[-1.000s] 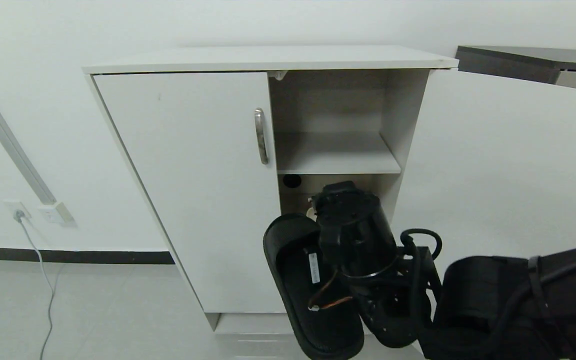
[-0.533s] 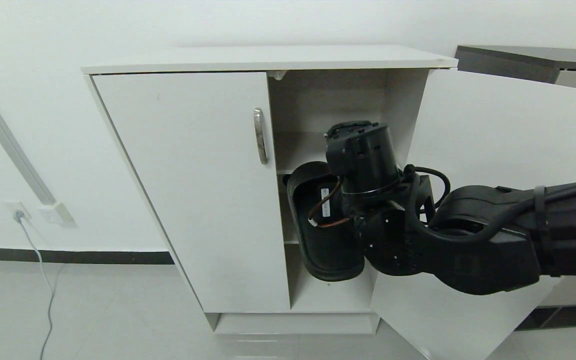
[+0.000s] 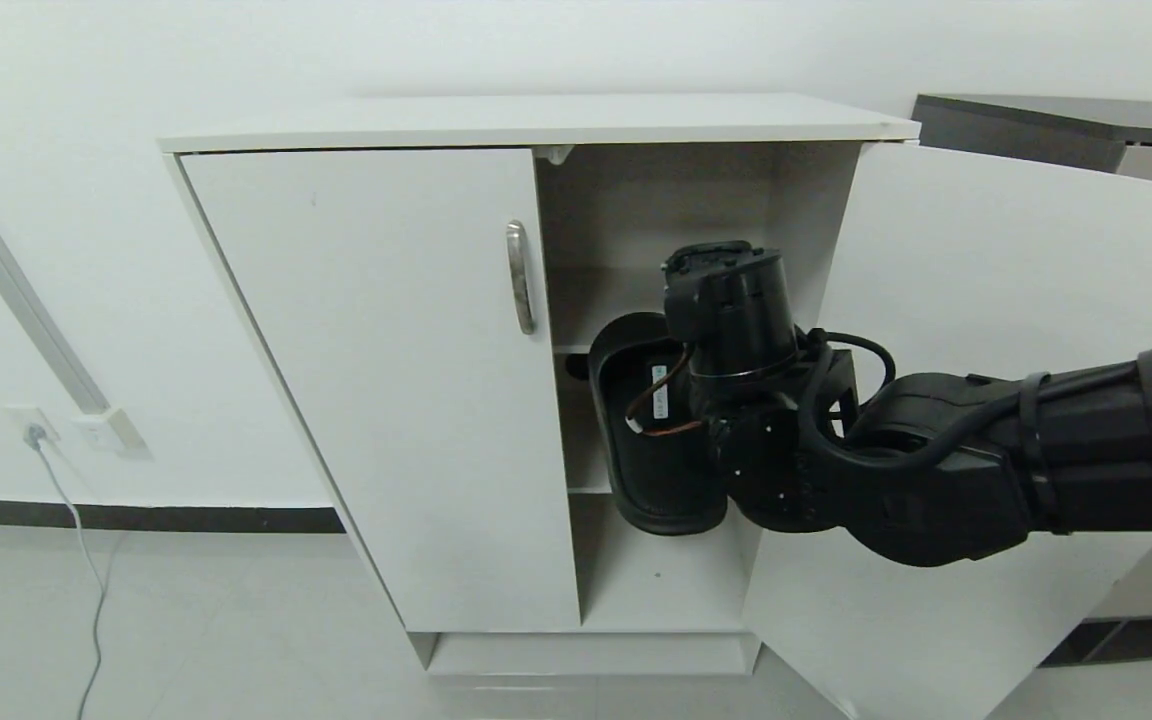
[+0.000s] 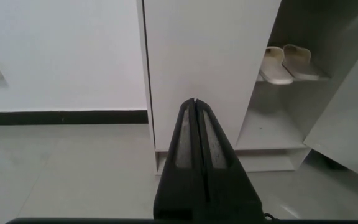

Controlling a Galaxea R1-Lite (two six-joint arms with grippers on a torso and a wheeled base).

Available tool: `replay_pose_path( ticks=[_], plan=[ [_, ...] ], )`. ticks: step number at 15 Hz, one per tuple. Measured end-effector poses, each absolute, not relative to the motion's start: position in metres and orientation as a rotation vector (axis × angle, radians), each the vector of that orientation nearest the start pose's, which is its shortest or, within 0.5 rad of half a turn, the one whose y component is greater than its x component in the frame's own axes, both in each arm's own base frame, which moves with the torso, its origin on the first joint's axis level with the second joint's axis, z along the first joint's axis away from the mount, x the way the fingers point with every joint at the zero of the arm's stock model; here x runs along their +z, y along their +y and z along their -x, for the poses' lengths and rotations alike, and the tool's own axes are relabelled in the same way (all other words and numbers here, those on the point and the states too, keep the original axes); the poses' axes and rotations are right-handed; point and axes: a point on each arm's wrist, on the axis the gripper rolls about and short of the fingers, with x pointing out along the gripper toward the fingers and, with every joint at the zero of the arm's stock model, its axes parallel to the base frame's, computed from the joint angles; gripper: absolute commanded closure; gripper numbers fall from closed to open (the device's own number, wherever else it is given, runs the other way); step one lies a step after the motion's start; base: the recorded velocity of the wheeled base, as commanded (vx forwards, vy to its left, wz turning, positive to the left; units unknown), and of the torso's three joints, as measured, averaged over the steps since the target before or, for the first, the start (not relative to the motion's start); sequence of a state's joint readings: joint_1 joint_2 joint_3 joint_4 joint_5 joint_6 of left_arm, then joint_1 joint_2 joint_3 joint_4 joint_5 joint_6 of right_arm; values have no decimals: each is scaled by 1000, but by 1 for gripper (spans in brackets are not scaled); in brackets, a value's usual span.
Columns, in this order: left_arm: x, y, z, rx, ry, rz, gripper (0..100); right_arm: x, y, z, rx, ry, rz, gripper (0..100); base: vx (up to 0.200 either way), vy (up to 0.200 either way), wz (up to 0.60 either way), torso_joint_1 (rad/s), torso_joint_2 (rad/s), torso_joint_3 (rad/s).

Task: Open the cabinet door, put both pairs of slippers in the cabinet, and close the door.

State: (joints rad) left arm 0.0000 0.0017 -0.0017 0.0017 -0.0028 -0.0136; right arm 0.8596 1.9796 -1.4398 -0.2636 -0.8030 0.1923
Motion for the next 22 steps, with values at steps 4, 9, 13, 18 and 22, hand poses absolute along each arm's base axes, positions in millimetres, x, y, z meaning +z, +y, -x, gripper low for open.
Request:
replay_pose_path(
  ticks=[4, 9, 13, 18, 22],
  plan=[
    [76, 0, 23, -3, 2, 13, 100, 222, 291, -278, 31, 193, 13, 100, 200, 0, 0, 6, 5, 0],
    [76, 0, 23, -3, 2, 13, 100, 218, 294, -280, 37, 197, 13, 100, 160, 0, 0, 3, 1, 3],
    [76, 0, 23, -2, 2, 13, 100, 229, 296, -288, 48, 181, -11, 100, 0, 0, 0, 0, 0, 0],
    [76, 0, 23, -1, 2, 14, 100, 234, 298, -314, 14, 176, -24, 100, 0, 0, 0, 0, 0, 0],
    [76, 0, 23, -1, 1, 15, 100, 241, 297, -335, -2, 179, -35, 100, 0, 0, 0, 0, 0, 0]
  ],
)
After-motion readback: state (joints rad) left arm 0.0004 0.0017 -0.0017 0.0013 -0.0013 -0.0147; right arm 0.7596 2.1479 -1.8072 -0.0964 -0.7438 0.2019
